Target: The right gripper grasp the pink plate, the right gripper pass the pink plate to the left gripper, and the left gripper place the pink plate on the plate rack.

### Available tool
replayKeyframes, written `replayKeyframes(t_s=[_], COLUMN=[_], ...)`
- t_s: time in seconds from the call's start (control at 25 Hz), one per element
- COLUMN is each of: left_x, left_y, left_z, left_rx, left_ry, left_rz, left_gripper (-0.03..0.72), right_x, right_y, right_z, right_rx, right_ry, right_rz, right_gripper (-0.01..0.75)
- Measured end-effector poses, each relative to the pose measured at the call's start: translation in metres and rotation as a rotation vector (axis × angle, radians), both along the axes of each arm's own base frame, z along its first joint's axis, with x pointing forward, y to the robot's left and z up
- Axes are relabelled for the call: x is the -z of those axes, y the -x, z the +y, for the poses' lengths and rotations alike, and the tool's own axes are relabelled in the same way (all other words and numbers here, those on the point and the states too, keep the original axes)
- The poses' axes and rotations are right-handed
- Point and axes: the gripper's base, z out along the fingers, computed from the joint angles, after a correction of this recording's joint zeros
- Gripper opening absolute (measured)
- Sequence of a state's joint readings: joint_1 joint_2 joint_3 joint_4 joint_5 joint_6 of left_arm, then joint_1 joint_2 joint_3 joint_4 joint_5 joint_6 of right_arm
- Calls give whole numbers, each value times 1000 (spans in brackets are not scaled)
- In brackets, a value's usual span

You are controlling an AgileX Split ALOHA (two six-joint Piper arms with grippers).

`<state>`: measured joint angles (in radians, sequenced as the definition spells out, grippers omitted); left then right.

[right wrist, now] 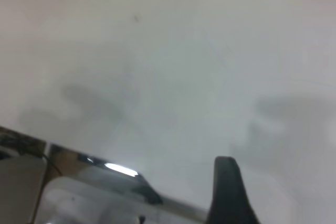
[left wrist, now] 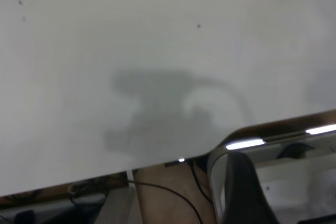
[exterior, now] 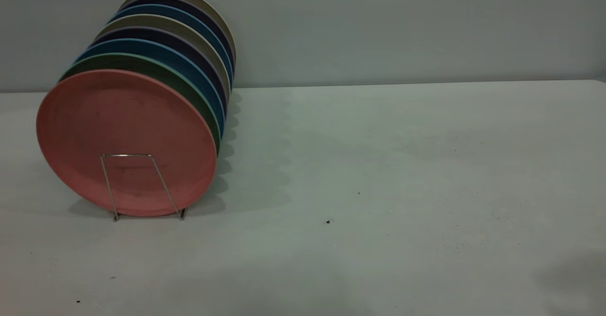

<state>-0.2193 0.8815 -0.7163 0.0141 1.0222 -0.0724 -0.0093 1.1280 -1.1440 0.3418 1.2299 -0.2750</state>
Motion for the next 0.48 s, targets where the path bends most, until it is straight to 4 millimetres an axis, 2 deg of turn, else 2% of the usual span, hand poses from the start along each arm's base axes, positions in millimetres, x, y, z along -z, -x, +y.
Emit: replayKeyframes(t_s=[0.12, 0.32, 0.48], left_x=[0, 0, 0], left_y=[1, -1, -1], left_z=[0, 0, 0], left_rx=[5, 7, 7], left_ry=[-4, 0, 3], left_rz=[6, -9, -16], left_gripper=[455, 455, 455], right_x=[21, 69, 94], right_y=[38, 102, 134], right_z=[-4, -15, -21], right_rx=[28, 95, 182], right_ry=[40, 150, 181], right_rz=[26, 57, -42], right_gripper=[518, 498, 498])
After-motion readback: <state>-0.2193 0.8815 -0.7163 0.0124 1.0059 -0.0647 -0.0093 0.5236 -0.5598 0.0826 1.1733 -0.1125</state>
